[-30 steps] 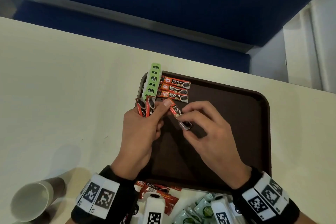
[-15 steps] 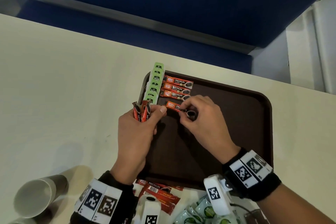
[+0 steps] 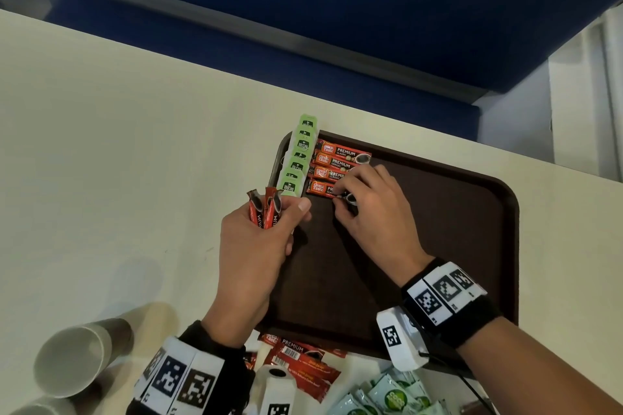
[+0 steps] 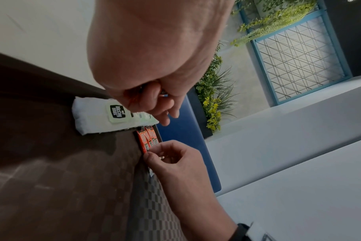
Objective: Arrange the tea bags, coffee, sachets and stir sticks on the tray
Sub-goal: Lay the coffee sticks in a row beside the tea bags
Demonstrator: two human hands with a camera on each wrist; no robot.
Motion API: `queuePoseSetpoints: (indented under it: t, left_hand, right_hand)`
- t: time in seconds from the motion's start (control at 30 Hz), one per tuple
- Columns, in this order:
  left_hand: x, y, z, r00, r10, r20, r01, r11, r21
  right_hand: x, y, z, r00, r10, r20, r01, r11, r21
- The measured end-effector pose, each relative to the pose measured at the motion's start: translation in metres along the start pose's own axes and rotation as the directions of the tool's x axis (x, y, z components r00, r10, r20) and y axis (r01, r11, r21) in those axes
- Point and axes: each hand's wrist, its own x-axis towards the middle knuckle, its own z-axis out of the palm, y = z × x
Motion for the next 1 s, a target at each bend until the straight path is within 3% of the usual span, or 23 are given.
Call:
queuePoseSetpoints:
  t: [0.37, 0.57, 0.77, 1.0]
  left_hand:
    - [0.004, 0.002, 0.001, 1.000, -0.011, -0.006, 0.011, 1.000, -0.013]
    - [0.007, 0.000, 0.000, 0.999, -0.038, -0.014, 0.038, 0.999, -0.018]
    - [0.007, -0.001, 0.001, 0.999, -0.050, -0.010, 0.050, 0.998, -0.030]
    - [0.006, -0.001, 0.003, 0.999, -0.041, 0.001, 0.041, 0.999, -0.018]
  right_hand:
    - [0.003, -0.003, -0.002, 1.000, 0.001, -0.006, -0.001, 0.999, 0.042]
    - [0.004, 0.015, -0.014, 0.972, 0.201, -0.118, -0.180, 0.969, 0.170]
    - [0.004, 0.031, -0.010, 0.956, 0.284, -0.069, -0.271, 0.949, 0.160]
    - [0.000, 0.024, -0.004, 0.988, 0.153, -0.035, -0.142, 0.966, 0.215]
